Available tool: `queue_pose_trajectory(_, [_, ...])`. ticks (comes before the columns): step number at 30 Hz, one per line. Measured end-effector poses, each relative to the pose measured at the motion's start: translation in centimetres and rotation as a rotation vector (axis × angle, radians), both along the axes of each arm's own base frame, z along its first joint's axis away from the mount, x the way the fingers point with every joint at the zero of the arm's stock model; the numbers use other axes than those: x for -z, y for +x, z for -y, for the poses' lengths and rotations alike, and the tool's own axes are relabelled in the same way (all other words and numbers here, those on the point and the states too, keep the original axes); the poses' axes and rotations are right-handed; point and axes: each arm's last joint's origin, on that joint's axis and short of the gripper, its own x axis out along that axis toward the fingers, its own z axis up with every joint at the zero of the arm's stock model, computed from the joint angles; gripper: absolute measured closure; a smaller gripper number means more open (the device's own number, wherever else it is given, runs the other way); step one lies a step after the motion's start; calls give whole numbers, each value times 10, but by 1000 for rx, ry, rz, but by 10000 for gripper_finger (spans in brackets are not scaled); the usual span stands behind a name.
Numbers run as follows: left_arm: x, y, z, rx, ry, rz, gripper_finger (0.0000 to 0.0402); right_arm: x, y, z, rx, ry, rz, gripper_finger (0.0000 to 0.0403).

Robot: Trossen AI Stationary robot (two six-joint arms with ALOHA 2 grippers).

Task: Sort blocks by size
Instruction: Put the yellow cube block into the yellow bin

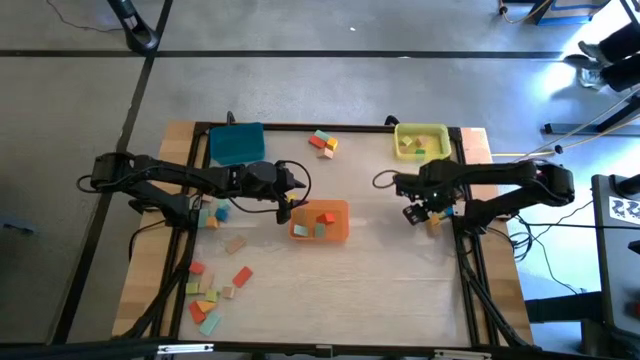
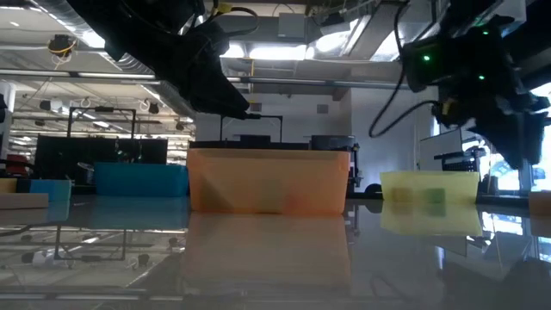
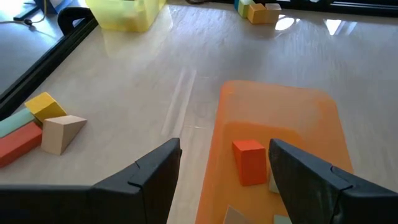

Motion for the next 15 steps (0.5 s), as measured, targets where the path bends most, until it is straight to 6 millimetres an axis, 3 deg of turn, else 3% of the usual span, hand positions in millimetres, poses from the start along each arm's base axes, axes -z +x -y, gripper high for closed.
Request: queue_pose_trajectory(15, [0,0,0,1,2,0,170,36,-9,-9,83,25,19,191])
